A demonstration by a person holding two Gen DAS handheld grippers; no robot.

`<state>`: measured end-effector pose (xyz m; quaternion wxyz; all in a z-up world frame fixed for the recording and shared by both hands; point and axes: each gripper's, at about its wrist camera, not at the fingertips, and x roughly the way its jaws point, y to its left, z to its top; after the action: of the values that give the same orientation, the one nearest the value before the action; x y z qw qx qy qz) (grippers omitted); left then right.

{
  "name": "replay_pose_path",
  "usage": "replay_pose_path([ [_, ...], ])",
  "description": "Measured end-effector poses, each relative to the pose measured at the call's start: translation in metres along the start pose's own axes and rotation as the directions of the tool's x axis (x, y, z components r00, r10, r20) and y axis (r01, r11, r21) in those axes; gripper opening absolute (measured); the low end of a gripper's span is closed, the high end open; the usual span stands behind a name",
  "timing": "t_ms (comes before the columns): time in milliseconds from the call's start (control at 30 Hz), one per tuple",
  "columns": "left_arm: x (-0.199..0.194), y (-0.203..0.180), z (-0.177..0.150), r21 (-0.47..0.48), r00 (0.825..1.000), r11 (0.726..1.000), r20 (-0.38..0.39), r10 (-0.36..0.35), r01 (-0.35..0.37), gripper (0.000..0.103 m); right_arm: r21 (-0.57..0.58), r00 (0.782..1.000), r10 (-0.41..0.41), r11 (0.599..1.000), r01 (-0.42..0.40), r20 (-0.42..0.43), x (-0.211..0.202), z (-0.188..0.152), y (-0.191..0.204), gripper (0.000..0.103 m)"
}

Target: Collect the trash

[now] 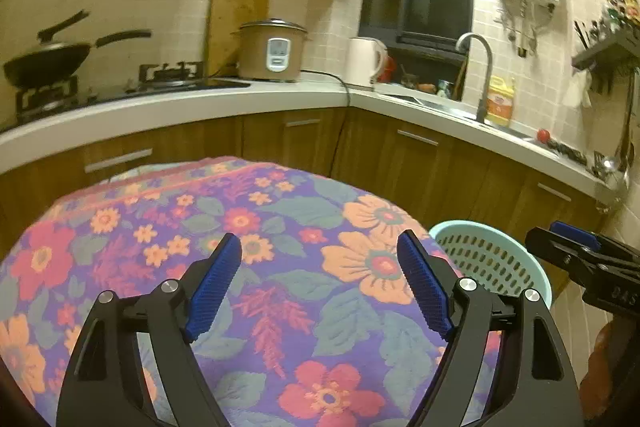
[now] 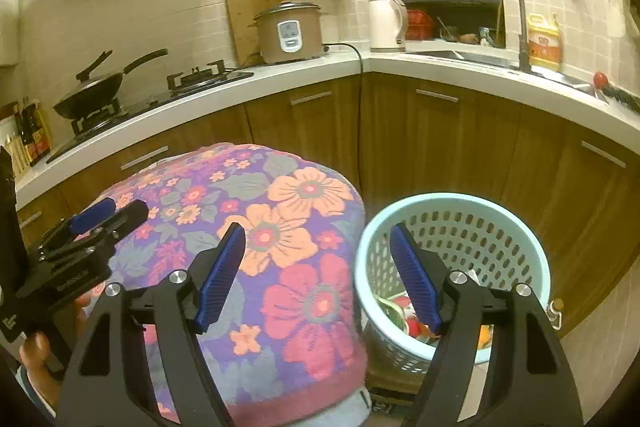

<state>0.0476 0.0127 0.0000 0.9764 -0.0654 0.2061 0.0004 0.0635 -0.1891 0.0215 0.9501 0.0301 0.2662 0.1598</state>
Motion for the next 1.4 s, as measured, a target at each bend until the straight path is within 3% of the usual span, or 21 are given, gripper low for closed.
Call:
replay_pose_path([
  [133,0.003,0.004,-0.003,-0.022,1.0,0.999,-0.014,0.026,-0.026,0.079,-0.019,1.0,0.007,1.0,-0.006,0.007,0.004,-0.003,0.013,0.071],
  [333,-0.006,-0.006,-0.006,0.023,0.998,0.998,0.026,0.06,-0.061,0.081,-0.023,1.0,0.013,1.0,-0.013,0.003,0.01,-0.009,0.021,0.073],
  [1400,-0.007,0.0,-0.004,0.005,0.998,0.998,0.028,0.059,-0.06,0.084,-0.005,0.999,-0.037,0.999,0.037,0.009,0.017,-0.018,0.01,0.073],
])
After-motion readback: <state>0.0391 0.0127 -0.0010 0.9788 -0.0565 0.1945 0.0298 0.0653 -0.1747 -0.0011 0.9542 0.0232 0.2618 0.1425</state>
